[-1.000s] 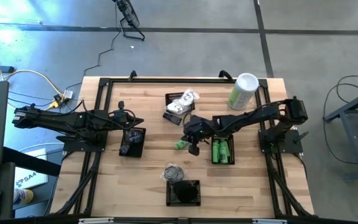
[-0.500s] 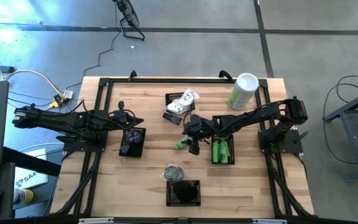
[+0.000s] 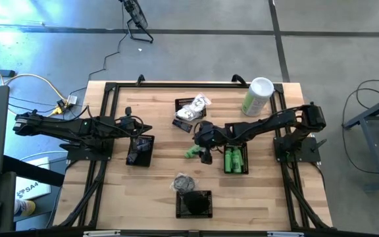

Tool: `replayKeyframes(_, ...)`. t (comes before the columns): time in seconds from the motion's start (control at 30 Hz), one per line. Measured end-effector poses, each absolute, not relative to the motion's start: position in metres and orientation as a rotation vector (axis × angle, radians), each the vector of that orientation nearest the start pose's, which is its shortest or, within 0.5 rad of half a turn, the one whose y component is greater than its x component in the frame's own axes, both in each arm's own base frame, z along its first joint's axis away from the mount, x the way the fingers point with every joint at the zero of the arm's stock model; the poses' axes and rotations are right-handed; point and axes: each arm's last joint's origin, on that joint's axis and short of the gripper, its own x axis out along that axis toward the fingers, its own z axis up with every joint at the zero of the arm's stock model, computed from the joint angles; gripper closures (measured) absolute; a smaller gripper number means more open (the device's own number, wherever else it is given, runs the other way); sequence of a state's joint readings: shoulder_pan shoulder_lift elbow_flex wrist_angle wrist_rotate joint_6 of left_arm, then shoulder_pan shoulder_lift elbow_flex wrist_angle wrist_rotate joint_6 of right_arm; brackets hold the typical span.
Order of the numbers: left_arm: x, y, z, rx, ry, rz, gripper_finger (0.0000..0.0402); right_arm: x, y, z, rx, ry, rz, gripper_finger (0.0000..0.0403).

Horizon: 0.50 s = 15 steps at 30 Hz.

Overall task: Pick & Place Travel size toiletries
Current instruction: Put the green bottle into the middle right black bin

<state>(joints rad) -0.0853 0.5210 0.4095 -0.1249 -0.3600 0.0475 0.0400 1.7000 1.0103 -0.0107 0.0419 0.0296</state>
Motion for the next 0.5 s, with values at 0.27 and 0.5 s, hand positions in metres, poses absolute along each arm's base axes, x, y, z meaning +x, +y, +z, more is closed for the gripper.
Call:
replayKeyframes(0.27, 0.1338, -0.0012, 0.2451, 0.099, 0.238, 0.268, 0.0391, 0.3553, 0.009, 0.1922, 0.112, 0.708, 0.035, 0.0089)
replayKeyframes(0.5, 0.1338, -0.0012, 0.2452, 0.099, 0.236, 0.268, 0.0391, 0.3546, 0.0078, 0.1911, 0.077, 0.72, 0.052, 0.0089)
